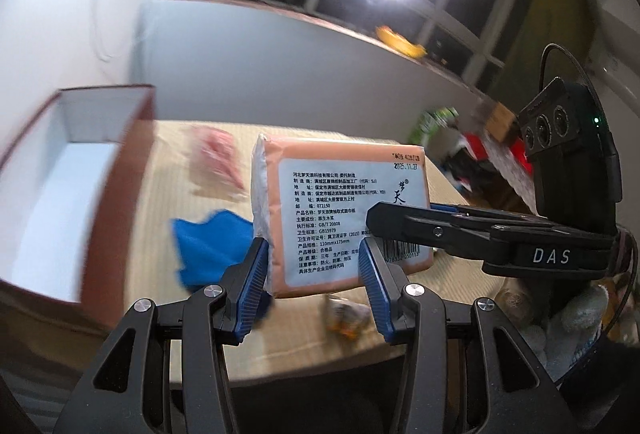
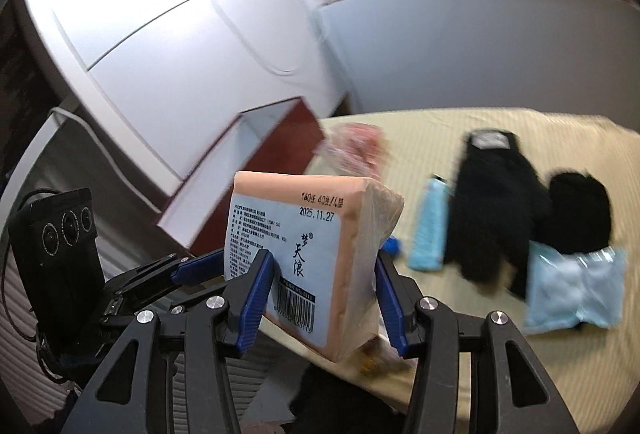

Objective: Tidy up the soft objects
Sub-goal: 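Lift the tissue packet with the right tool and lower it into the shoebox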

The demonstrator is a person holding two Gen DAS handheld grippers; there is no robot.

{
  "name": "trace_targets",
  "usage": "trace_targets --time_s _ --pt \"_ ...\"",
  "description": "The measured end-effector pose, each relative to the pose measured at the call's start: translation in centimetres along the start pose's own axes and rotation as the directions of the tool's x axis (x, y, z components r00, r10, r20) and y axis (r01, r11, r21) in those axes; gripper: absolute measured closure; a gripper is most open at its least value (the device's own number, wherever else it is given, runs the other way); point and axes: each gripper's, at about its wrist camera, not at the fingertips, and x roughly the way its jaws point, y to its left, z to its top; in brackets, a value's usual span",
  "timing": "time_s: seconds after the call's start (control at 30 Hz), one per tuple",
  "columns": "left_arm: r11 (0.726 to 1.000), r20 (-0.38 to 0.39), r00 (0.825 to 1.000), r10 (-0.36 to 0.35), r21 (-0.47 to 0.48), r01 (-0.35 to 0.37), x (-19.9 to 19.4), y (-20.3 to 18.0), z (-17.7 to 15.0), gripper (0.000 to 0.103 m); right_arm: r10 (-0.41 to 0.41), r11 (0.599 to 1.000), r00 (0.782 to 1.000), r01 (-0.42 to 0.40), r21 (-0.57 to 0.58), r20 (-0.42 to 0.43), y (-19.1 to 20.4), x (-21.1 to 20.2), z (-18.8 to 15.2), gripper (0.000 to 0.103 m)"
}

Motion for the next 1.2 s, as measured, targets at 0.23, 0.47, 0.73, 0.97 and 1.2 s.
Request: trace_targets --time_s 0.23,0.47,0.73,0.97,1.2 --pt "0.992 0.076 0.991 0.112 -0.069 -0.107 -4.3 4.9 0.3 0.058 0.077 0.990 0.996 -0.081 -0.113 -0.039 6.4 3.8 3.3 0.056" --pt "0.969 0.117 0.969 0.219 -0.140 -0.202 -7.2 9.5 0.4 0.058 0.130 0.967 0.988 -0.146 -0.210 -0.089 12.4 8.1 5.6 0.056" --pt "0.940 0.108 0.949 0.296 -0.207 -0.270 -7.6 13.2 0.0 0.058 0.162 0.945 0.973 -0.201 -0.256 -0.166 16.5 13.7 7.0 0.056" --pt "0.915 0.067 0.935 0.349 -0.241 -0.324 -5.9 15.7 0.1 0.058 0.139 0.936 0.964 -0.202 -0.288 -0.226 17.8 18.0 7.6 0.056" --pt "0.898 0.031 0.917 0.398 -0.218 -0.382 -4.6 16.4 0.3 0.058 0.127 0.936 0.957 -0.203 -0.287 -0.262 17.9 20.6 7.9 0.056"
